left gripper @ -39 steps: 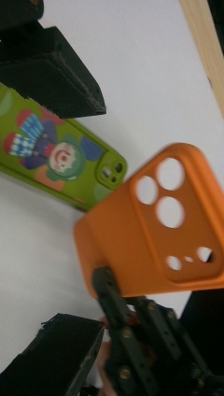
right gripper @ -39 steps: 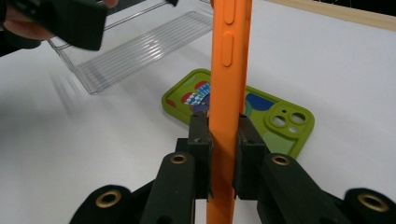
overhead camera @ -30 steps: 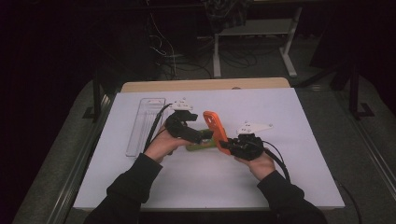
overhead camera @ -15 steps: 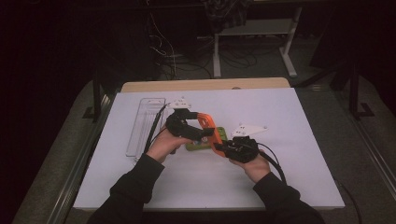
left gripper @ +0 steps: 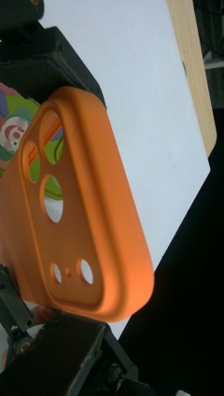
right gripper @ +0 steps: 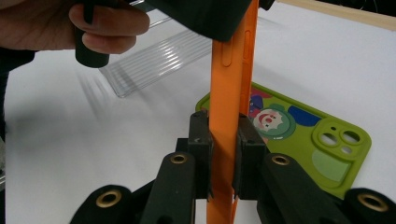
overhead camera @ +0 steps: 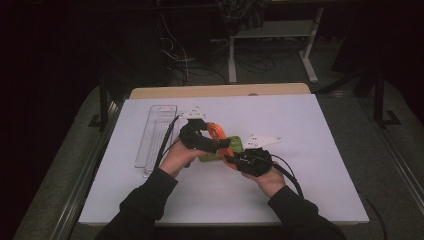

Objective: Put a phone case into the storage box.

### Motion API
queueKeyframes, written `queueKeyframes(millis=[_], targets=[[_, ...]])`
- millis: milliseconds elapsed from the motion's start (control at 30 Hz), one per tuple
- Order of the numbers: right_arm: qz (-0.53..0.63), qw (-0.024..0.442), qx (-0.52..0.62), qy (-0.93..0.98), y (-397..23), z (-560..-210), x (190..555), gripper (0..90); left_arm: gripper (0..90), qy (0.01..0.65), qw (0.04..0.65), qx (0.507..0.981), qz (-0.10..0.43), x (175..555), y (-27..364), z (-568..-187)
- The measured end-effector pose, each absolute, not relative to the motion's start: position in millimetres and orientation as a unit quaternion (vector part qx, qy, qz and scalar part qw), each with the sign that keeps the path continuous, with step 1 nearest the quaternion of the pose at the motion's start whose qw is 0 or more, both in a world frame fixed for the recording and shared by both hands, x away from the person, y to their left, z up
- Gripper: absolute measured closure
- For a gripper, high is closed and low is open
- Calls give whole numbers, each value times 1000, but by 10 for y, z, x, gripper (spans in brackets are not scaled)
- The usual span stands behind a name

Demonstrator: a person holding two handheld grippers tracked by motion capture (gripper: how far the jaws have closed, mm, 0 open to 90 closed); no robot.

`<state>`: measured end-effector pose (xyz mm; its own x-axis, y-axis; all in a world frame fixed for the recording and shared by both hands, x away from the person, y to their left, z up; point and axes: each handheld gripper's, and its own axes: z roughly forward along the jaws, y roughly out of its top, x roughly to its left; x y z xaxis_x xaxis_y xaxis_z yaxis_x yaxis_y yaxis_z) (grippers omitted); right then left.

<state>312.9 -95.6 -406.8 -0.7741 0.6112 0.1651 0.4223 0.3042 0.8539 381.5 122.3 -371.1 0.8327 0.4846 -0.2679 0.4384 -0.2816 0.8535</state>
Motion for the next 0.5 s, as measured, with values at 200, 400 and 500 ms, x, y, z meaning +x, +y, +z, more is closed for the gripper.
queueKeyframes(millis=[200, 400, 500], targets=[[483, 91, 323, 809, -926, -4103, 3122, 786, 72, 297, 531, 793, 23, 3811, 1247, -3733], [479, 89, 326, 810, -897, -4120, 3112, 787, 108, 300, 538, 787, 19, 3816, 1264, -3741], [474, 90, 323, 814, -890, -4132, 3115, 786, 119, 294, 538, 790, 24, 3805, 1258, -3739]])
